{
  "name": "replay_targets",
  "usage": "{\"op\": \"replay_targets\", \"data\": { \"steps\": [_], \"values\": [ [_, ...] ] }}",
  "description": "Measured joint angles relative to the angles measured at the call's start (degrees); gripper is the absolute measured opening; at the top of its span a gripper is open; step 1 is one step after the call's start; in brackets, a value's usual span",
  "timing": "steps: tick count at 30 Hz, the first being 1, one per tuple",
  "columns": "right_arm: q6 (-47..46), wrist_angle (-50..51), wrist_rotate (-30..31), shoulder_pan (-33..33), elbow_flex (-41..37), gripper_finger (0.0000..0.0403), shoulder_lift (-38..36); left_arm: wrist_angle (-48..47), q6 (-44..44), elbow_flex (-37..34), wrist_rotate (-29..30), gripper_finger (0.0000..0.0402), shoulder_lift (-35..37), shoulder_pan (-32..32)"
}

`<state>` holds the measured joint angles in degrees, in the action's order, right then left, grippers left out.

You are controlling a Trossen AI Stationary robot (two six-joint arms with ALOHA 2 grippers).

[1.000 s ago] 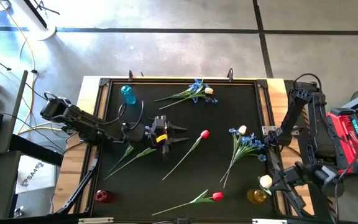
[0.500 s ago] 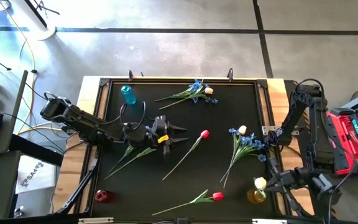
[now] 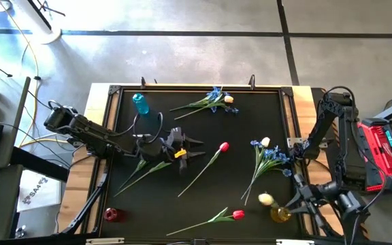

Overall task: Sort flowers into vase by color
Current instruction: Put the top right light yellow tulip into the yellow vase, then put the top light yellow tulip into the yellow vase

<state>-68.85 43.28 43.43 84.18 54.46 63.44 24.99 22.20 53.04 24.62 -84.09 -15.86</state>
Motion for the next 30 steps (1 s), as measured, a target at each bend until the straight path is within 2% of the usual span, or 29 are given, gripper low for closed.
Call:
{"op": "replay_targets", "data": {
  "steps": [3,5,9,16,19,23,27,30],
  "values": [
    [-4.18,0.27,-5.57,0.0,0.28,0.0089,-0.58,-3.16,0.83,0.0,0.22,0.0195,0.0,0.01],
    [-6.51,0.5,-8.91,-0.02,1.05,0.0088,-1.04,-7.58,5.14,0.0,0.99,0.0195,0.0,0.33],
    [-11.58,2.09,-12.92,-0.55,3.35,0.0084,-1.91,-14.88,9.4,-0.02,0.33,0.0195,-1.33,1.18],
    [-26.91,18.03,-17.95,-1.19,9.81,0.0082,-1.94,-13.92,9.23,0.0,-1.07,0.0195,-7.24,1.93],
    [-32.01,23.83,-16.24,-1.82,13.26,0.0082,-1.98,-14.16,10.42,-0.02,-3.47,0.0195,-10.51,3.69],
    [-33.33,29.88,-8.4,-3.36,18.84,0.0082,-1.96,-14.57,15.14,-0.02,-3.8,0.0195,-12.66,6.9],
    [-32.88,35.05,-0.28,-6.63,24.6,0.0082,-1.99,-16.12,14.67,-0.02,-4.78,0.0195,-11.52,11.76],
    [-32.79,39.4,1.6,-10.31,27.58,0.0082,-1.99,-19.44,12.78,-0.02,-6.45,0.0195,-9.82,16.62]
  ]
}}
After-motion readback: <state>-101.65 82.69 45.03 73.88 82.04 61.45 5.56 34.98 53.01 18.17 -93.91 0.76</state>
